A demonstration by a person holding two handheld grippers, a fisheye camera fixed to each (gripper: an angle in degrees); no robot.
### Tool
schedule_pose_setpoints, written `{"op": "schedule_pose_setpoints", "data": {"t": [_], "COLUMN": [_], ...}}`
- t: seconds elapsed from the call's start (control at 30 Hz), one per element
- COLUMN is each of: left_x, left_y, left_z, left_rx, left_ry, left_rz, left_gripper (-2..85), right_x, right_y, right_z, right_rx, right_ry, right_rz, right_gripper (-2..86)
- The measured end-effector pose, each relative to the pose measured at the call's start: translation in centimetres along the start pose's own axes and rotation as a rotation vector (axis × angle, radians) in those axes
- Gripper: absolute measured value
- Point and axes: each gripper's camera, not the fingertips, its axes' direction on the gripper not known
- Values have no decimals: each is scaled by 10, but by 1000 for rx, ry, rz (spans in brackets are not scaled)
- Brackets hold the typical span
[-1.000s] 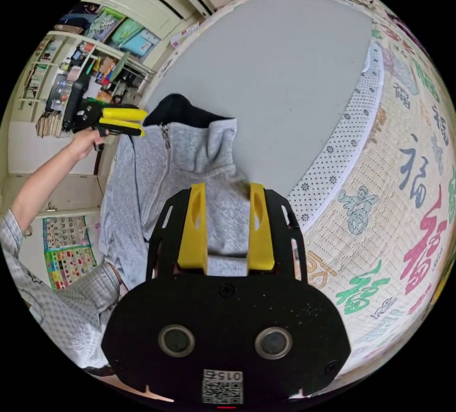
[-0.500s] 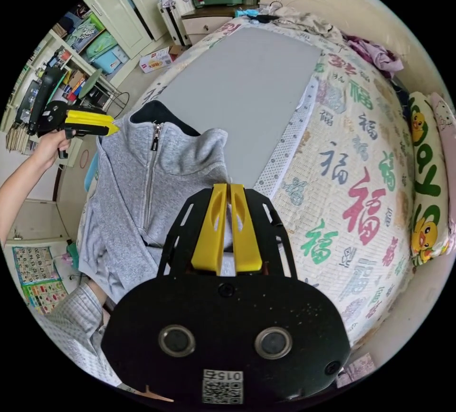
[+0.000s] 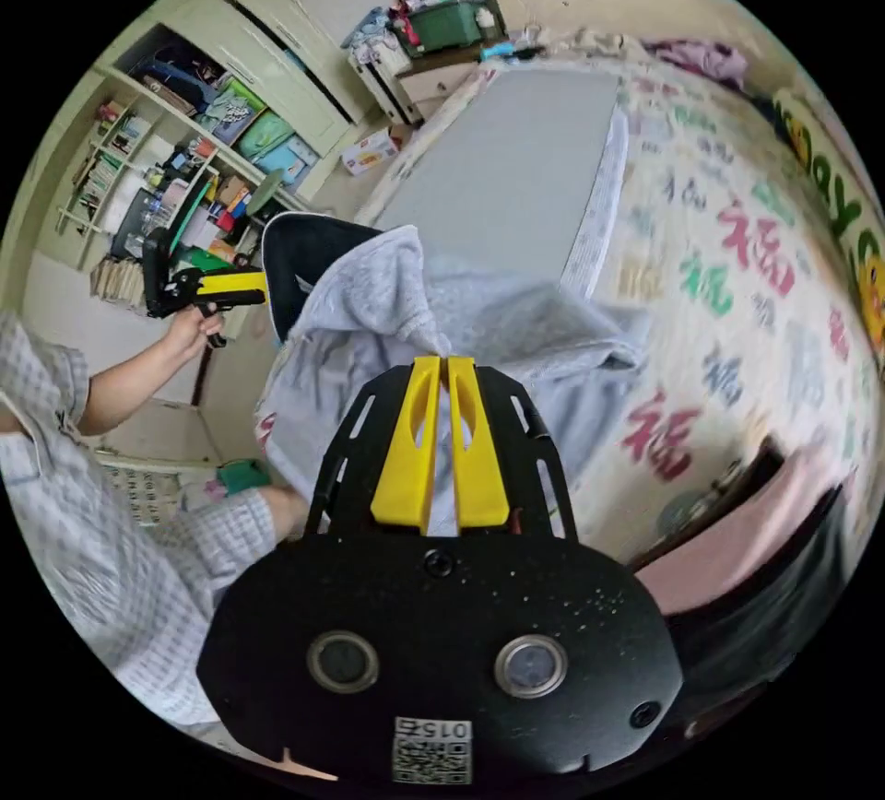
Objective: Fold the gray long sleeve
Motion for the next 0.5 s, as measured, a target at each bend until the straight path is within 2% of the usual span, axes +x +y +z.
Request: {"op": "schedule_pose_setpoints", "data": {"t": [0.07,0.17,0.23,0.27,0.33,0.5], "left_x": [9,2,-10,-18,-27,-25], "left_y": [78,160,190,202,208,194], "left_z": [30,72,79,74,69,79], "left_rx": [-110,-281,-317,-269,-216,-177], "left_ry": [41,71,102,139,205,305], "left_rz": [-149,-407,-572,-663,-715,-631], "left_gripper": [2,-1,2,8,30,58], "right_x": [-13,-19,-14,-10,-7,-12], "right_y": [77,142,165,174,182,172], "right_z": [42,107,131,130,116,90], "right_rx": [-121,-290,-377,-368,-307,-148], "right_ry": [-87,-163,-157,-153,-157,-219], "right_rz": [86,188,255,281,289,239], "right_gripper": [12,24,33,37,45,55]}}
